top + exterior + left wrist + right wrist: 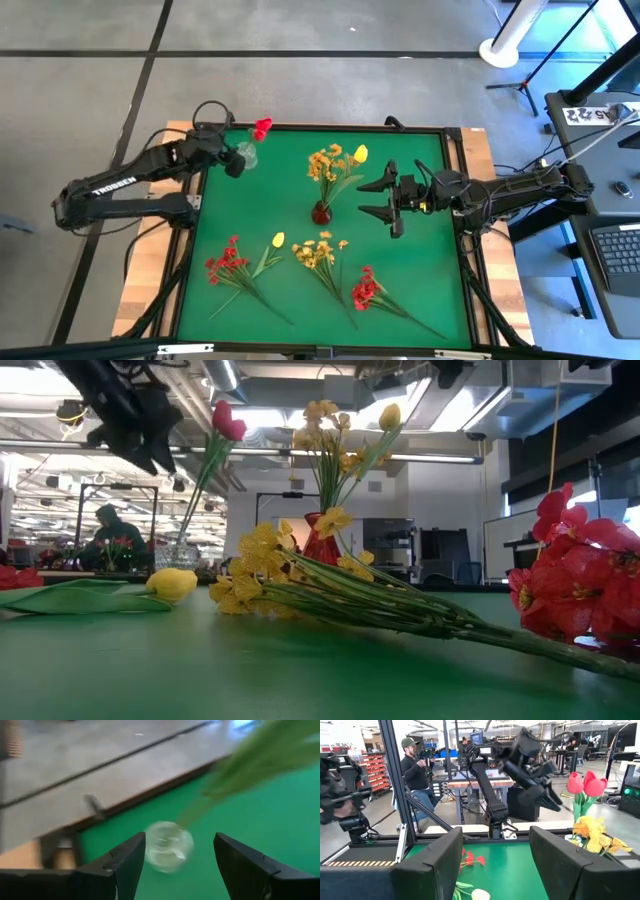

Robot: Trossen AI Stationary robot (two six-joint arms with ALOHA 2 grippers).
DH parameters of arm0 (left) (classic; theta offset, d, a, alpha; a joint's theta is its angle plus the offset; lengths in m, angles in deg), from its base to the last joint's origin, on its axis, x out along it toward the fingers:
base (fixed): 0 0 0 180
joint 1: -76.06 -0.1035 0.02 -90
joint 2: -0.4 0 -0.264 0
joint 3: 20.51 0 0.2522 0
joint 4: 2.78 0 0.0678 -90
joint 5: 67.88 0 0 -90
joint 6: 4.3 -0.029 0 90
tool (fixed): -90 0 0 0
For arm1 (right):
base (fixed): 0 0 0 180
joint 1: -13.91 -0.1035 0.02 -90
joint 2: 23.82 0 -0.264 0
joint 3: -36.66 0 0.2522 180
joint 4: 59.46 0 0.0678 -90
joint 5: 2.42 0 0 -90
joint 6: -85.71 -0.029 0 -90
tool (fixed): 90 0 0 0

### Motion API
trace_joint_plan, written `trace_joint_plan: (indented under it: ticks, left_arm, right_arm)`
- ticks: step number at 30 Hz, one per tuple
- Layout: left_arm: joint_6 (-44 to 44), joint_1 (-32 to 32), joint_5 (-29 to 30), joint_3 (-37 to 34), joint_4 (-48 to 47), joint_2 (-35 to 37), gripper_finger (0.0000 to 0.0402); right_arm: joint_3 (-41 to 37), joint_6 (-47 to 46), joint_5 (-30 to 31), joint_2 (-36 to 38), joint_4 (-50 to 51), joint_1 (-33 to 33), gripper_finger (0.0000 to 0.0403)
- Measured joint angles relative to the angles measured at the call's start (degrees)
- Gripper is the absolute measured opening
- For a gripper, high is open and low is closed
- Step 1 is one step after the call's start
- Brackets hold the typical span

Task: Sort flowers into vase by color
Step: Put the left red flowers into the transparent vase

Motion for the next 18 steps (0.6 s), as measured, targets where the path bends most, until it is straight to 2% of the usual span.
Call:
trace_joint_plan:
  ticks: [4, 8, 13, 18]
  left_arm:
    - [4.2, 7.1, -5.5, 2.7, -2.9, 0.1, 0.0231]
    - [8.2, 16.4, -8.6, 2.9, -4.0, 0.6, 0.0231]
    - [14.5, 29.7, -8.5, 2.9, -5.1, 0.7, 0.0231]
    - [17.2, 44.2, -5.9, 2.9, -3.1, 0.6, 0.0231]
  right_arm:
    - [0.0, -1.6, -0.5, 0.0, 0.2, 0.0, 0.0227]
    - [0.0, -2.4, -5.3, -0.5, 0.2, 0.0, 0.0227]
    - [0.0, -2.1, -6.3, -2.7, -3.7, -2.7, 0.0227]
    - [3.3, 2.5, -3.1, -8.1, -4.6, -8.5, 0.0227]
